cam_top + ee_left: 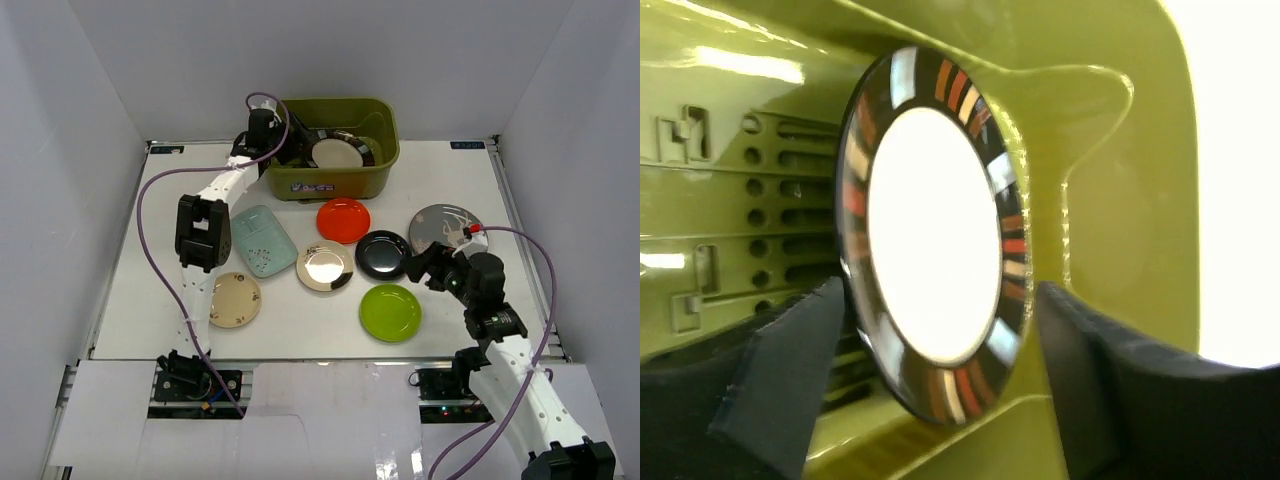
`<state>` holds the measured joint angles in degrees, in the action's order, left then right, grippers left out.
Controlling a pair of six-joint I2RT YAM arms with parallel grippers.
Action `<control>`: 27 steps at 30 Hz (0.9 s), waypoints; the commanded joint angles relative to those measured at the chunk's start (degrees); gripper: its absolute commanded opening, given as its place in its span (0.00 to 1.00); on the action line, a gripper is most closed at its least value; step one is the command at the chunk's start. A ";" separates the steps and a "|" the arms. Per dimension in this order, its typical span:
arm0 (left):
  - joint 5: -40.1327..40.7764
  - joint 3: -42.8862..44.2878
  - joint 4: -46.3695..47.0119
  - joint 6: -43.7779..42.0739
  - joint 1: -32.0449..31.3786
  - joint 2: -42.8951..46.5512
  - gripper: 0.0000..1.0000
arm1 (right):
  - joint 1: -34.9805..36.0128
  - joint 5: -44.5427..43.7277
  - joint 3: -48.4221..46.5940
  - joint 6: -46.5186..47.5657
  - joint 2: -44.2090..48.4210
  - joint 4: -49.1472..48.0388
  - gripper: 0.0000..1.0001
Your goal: Place the plates into the plastic bin on the countertop
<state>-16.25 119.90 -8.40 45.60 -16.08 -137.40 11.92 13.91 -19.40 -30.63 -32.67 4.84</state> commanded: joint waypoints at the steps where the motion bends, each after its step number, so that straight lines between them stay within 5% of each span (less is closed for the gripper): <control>1: -4.40 1.48 4.71 0.27 -0.18 4.42 0.90 | 0.21 -13.37 -2.05 -5.13 -1.77 -0.53 0.84; 3: -5.89 1.39 5.50 0.36 -0.18 6.18 0.98 | 0.12 -18.54 -2.57 -5.84 -3.54 -1.23 0.93; 10: -13.70 -0.45 10.07 2.56 -0.18 12.94 0.98 | -4.61 -33.25 -3.37 -9.62 -9.17 -1.68 0.98; 16: -16.18 -8.96 13.15 -0.42 -0.18 26.46 0.98 | -19.55 -28.24 3.55 -14.71 -10.31 -6.58 0.93; 21: -8.55 -33.38 15.00 -3.24 -0.53 43.24 0.98 | -29.22 -17.18 7.70 -19.28 -19.26 -17.04 0.90; 22: -2.01 -39.15 13.60 -4.55 -0.80 48.84 0.98 | -31.24 -13.86 9.01 -20.16 -20.93 -19.32 0.88; 27: 3.15 -54.48 11.58 -4.20 -1.33 61.01 0.93 | -33.28 -6.45 11.05 -26.65 -33.50 -34.60 0.74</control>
<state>-19.68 72.71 6.22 42.94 -17.06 -80.34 -20.84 0.67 -10.57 -52.12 -60.73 -20.03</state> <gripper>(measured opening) 0.937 0.758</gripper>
